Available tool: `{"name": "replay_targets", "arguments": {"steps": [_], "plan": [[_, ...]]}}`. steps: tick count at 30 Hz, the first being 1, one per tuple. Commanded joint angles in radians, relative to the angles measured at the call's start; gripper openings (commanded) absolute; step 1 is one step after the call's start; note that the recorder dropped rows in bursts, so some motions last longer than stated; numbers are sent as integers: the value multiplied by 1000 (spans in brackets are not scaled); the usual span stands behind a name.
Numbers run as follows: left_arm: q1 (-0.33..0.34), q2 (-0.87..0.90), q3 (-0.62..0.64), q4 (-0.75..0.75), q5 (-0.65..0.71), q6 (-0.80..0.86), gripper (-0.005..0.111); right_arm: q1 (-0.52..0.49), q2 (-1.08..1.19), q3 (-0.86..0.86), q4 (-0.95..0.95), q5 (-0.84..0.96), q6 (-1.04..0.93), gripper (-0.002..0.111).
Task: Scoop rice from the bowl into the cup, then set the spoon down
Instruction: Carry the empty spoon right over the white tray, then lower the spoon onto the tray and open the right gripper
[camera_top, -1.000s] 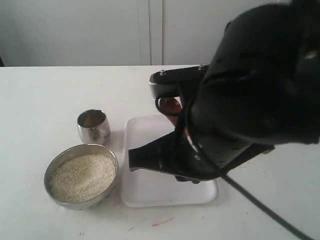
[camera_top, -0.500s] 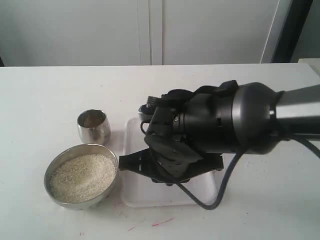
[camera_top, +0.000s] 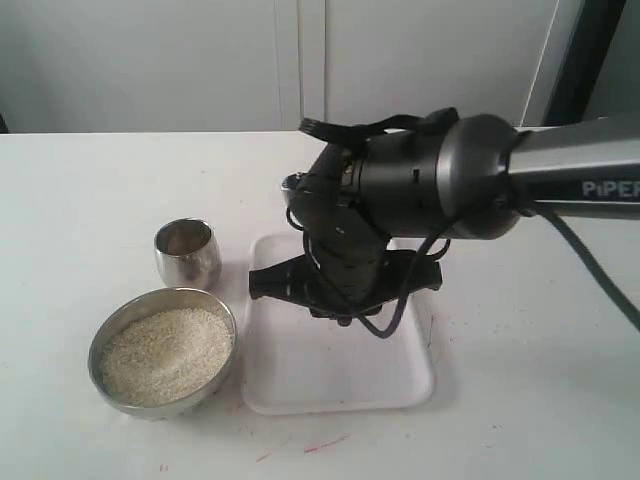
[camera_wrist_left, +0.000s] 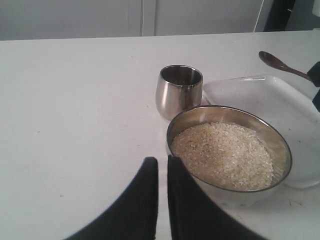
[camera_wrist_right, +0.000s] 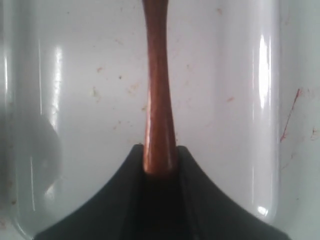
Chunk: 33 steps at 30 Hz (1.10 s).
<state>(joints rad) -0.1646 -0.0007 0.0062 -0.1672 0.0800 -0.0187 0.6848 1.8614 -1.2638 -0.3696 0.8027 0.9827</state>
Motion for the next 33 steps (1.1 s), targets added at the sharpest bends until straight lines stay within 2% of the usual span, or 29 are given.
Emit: {"name": "replay_targets", "arguments": {"steps": [1, 26, 33], "plan": [[-7, 1, -6, -10, -4, 0, 14, -6, 33, -18, 47, 33, -56, 0], [-7, 1, -6, -10, -4, 0, 14, -6, 73, -18, 106, 35, -136, 0], [-7, 1, -6, -10, -4, 0, 14, -6, 73, -18, 102, -25, -152, 0]]}}
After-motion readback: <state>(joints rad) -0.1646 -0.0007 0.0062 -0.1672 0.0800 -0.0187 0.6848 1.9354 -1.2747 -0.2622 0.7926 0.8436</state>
